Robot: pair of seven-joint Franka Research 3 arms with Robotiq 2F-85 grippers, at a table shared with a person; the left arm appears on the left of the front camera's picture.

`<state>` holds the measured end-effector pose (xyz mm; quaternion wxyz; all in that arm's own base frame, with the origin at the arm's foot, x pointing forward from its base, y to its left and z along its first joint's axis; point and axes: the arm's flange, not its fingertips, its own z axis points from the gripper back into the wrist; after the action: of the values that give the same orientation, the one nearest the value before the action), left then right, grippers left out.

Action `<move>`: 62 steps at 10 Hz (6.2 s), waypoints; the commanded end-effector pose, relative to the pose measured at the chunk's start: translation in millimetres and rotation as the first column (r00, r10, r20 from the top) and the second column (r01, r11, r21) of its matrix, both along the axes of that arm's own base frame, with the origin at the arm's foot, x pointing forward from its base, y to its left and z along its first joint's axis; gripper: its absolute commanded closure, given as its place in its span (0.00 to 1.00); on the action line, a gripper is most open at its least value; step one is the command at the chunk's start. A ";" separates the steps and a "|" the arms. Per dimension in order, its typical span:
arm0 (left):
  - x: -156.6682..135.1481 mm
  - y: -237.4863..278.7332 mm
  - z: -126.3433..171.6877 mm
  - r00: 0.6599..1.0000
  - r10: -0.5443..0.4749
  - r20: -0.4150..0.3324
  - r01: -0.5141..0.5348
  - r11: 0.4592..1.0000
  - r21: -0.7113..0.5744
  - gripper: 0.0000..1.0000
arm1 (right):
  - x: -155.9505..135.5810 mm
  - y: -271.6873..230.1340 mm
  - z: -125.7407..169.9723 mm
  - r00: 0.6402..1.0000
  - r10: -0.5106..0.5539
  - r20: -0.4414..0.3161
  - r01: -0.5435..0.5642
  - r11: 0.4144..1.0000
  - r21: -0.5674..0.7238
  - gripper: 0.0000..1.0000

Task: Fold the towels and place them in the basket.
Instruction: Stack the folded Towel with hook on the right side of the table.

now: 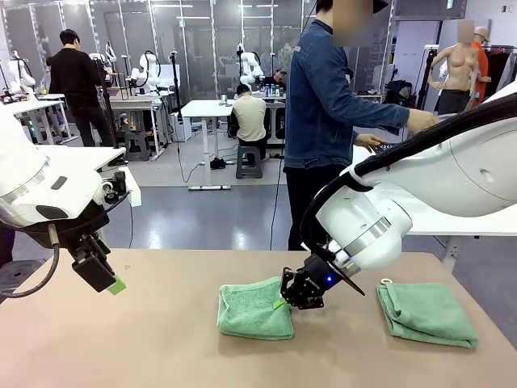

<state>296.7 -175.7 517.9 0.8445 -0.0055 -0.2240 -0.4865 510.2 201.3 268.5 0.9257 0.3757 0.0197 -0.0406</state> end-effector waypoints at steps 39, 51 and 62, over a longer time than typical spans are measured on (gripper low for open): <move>1.0 -2.7 -0.7 1.000 0.014 0.014 -0.014 1.000 0.007 0.00 | -35.7 -297.3 125.5 0.991 0.136 -0.002 -0.120 0.862 -0.492 0.05; 1.0 -2.7 -0.7 1.000 0.014 0.014 -0.014 1.000 0.007 0.00 | -75.6 -247.2 209.3 0.941 0.271 0.204 -0.094 0.786 -0.611 0.00; -7.2 -4.7 32.3 0.989 0.095 0.113 -0.105 0.992 0.077 0.00 | -145.3 -211.9 287.2 0.853 0.439 0.283 -0.138 0.712 -0.688 0.00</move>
<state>296.0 -175.8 527.3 0.8455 0.0126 -0.2340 -0.4798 391.1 -22.8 523.6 0.9797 0.0426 -0.1166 0.1575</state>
